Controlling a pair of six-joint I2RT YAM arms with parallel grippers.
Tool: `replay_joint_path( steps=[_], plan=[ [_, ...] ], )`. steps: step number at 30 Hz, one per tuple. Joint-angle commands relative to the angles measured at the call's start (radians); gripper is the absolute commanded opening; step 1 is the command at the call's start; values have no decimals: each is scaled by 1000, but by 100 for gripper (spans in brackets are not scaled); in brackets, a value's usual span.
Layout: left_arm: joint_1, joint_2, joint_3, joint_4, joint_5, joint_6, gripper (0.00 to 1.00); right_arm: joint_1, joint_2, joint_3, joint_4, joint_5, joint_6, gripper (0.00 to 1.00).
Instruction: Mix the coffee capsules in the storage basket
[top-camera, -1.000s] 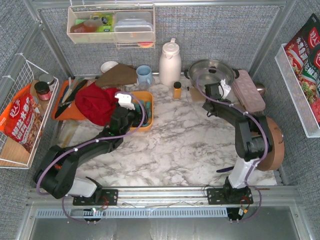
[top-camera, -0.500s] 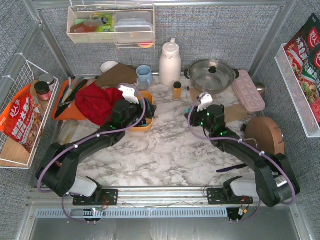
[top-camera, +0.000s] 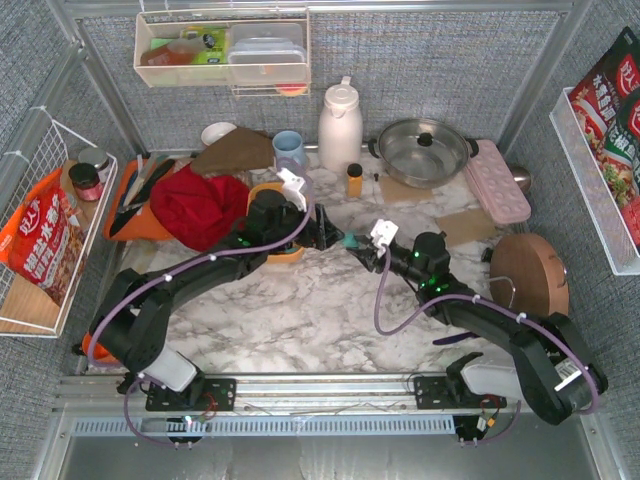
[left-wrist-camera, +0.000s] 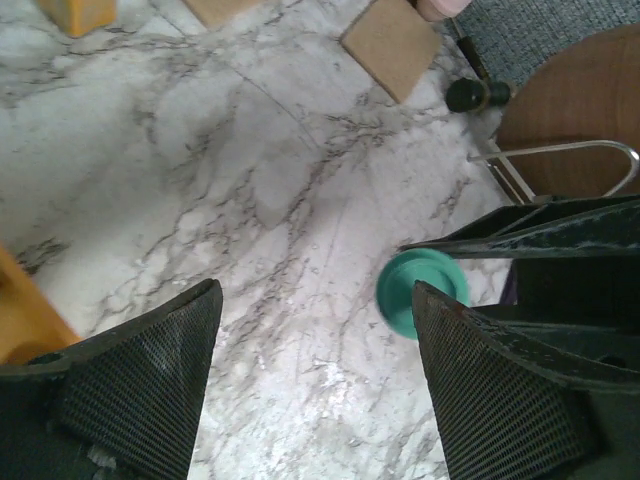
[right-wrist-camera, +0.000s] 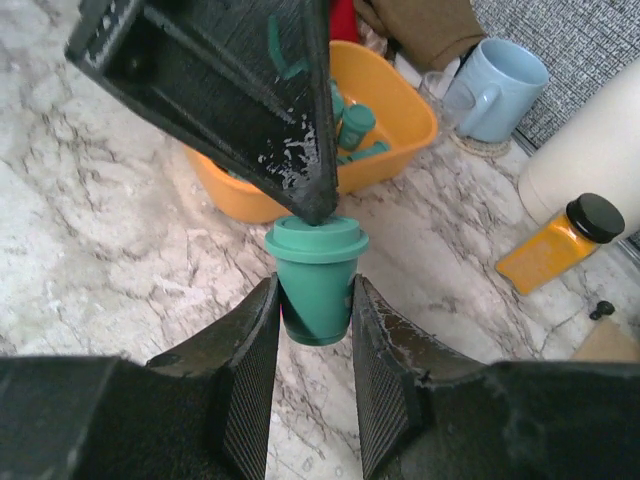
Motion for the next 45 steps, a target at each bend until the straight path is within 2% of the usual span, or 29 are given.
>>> replay_joint_path(
  steps=[1, 11, 24, 28, 34, 36, 40, 45],
  plan=[
    [-37, 15, 9, 9, 78, 8, 86, 18, -6, 7, 41, -87, -133, 33],
    [-71, -22, -46, 129, 15, -26, 86, 29, -17, 24, -52, -87, -180, 32],
    [-70, -132, -104, 115, -82, -5, 87, 45, 7, 78, -108, -79, -192, 30],
    [-70, -167, -90, 45, -151, 13, 87, 66, 90, 133, -84, -79, -194, 30],
    [-61, -342, -180, -35, -575, -16, 92, 102, 302, 310, -37, -68, -137, 31],
    [-47, -403, -228, -38, -663, -36, 94, 106, 387, 375, 6, -70, -85, 31],
    [-15, -481, -293, -48, -714, -43, 96, 130, 537, 477, 60, -69, 2, 35],
    [0, -515, -318, -68, -735, -37, 98, 160, 659, 597, 30, -40, 53, 40]
  ],
)
